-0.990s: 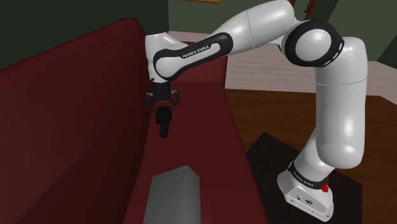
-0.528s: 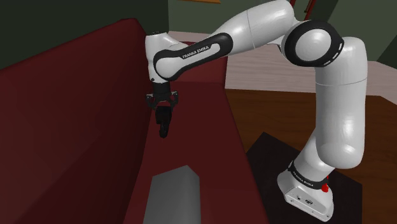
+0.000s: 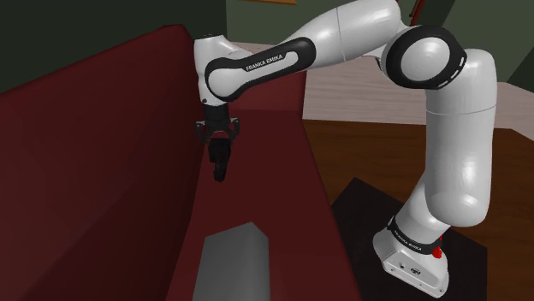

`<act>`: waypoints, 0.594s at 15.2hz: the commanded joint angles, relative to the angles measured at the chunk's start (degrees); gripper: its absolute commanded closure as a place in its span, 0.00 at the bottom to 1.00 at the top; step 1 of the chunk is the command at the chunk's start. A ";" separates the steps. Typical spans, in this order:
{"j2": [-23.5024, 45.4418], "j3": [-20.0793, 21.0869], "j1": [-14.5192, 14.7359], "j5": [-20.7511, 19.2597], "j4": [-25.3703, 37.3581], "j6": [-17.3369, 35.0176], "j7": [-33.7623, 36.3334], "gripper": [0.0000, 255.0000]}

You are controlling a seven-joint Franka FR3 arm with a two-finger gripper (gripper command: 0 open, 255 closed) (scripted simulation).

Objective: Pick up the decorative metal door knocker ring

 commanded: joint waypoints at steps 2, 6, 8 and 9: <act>-0.65 0.12 -0.05 0.26 1.41 -2.01 -0.21 1.00; -1.41 0.27 -0.04 0.56 3.40 -4.73 -0.38 1.00; -1.73 0.34 -0.02 0.68 4.50 -6.12 -0.46 1.00; -1.86 0.37 0.00 0.74 5.08 -6.82 -0.49 1.00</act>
